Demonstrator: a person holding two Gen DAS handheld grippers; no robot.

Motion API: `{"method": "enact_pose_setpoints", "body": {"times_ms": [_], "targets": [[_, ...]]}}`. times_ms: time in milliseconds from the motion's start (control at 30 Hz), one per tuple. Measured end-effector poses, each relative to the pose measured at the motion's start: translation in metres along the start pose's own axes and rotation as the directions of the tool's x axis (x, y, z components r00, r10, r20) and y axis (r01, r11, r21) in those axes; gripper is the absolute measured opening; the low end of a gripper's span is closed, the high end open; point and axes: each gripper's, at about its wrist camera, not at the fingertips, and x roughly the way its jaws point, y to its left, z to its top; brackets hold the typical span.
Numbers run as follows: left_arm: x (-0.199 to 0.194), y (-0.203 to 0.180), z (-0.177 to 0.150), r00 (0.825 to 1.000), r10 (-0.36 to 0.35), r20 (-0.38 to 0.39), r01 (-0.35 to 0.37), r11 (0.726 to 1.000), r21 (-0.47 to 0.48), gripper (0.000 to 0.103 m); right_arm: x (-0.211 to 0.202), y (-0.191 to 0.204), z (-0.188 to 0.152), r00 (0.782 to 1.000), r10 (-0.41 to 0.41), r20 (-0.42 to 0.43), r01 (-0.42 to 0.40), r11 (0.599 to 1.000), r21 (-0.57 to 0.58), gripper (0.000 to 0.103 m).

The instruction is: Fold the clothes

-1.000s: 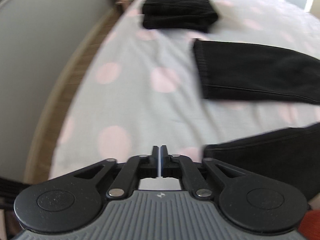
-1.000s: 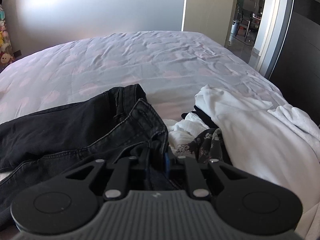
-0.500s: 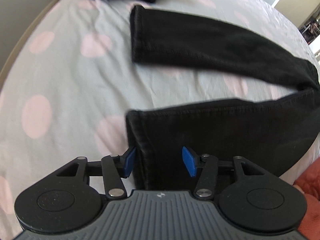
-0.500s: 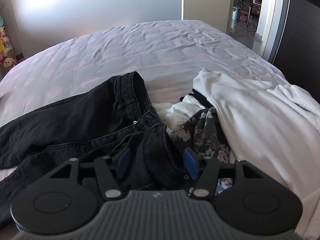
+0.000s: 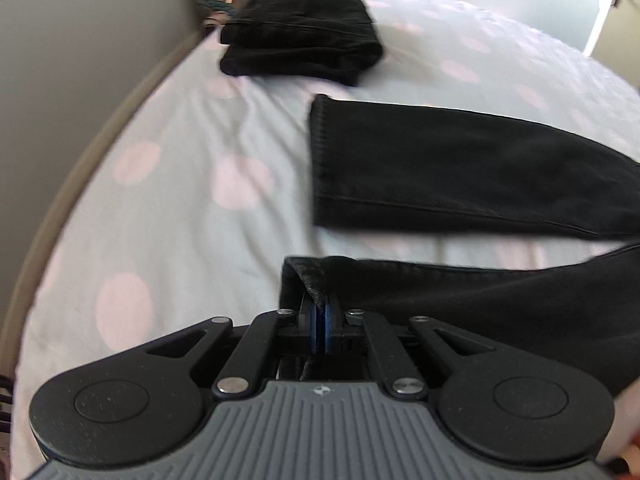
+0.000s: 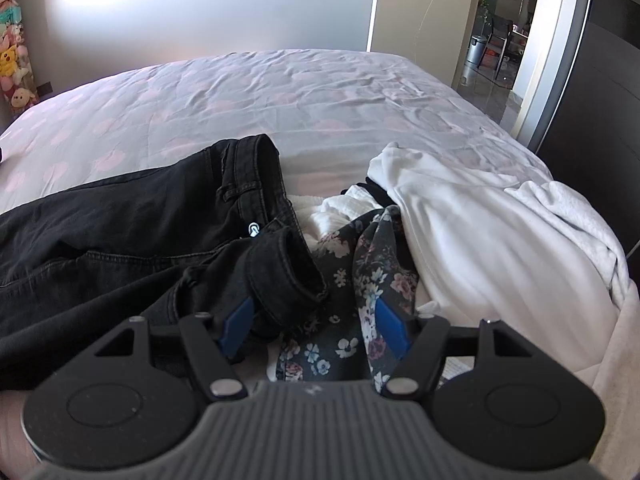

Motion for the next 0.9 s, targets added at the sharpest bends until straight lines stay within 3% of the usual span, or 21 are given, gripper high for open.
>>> {"method": "enact_pose_setpoints", "body": {"times_ms": [167, 300, 467, 600, 667, 700, 733, 800, 900], "targets": [[0.034, -0.011, 0.009, 0.996, 0.084, -0.041, -0.082, 0.996, 0.035, 0.005, 0.0, -0.003, -0.006, 0.999, 0.047, -0.017, -0.047, 0.999, 0.009, 0.071], [0.052, -0.015, 0.008, 0.991, 0.11, -0.077, -0.108, 0.994, 0.036, 0.005, 0.009, -0.007, -0.006, 0.996, 0.081, -0.021, -0.08, 0.996, 0.026, 0.071], [0.052, -0.023, 0.006, 0.986, 0.14, -0.087, -0.133, 0.988, 0.084, 0.005, 0.023, -0.011, 0.002, 0.995, 0.102, -0.009, -0.101, 0.994, 0.038, 0.071], [0.046, -0.023, 0.01, 0.985, 0.143, -0.097, -0.136, 0.988, 0.079, 0.005, 0.042, -0.016, 0.015, 0.983, 0.181, 0.005, -0.181, 0.978, 0.107, 0.07], [0.044, -0.026, 0.012, 0.984, 0.152, -0.094, -0.144, 0.986, 0.085, 0.005, 0.054, -0.015, 0.018, 0.972, 0.235, -0.022, -0.23, 0.963, 0.141, 0.058], [0.043, -0.026, 0.013, 0.984, 0.154, -0.091, -0.147, 0.986, 0.085, 0.005, 0.058, -0.013, 0.018, 0.967, 0.251, -0.037, -0.243, 0.958, 0.149, 0.032], [0.041, -0.025, 0.015, 0.984, 0.153, -0.087, -0.146, 0.986, 0.078, 0.005, 0.057, -0.011, 0.018, 0.968, 0.249, -0.041, -0.241, 0.961, 0.139, 0.018], [0.037, -0.022, 0.018, 0.986, 0.145, -0.082, -0.141, 0.989, 0.052, 0.006, 0.049, -0.009, 0.02, 0.974, 0.225, -0.029, -0.221, 0.969, 0.115, 0.011], [0.038, -0.022, 0.019, 0.983, 0.162, -0.089, -0.157, 0.985, 0.067, 0.006, 0.038, -0.017, 0.02, 0.993, 0.117, -0.034, -0.113, 0.988, 0.108, 0.01]]}}
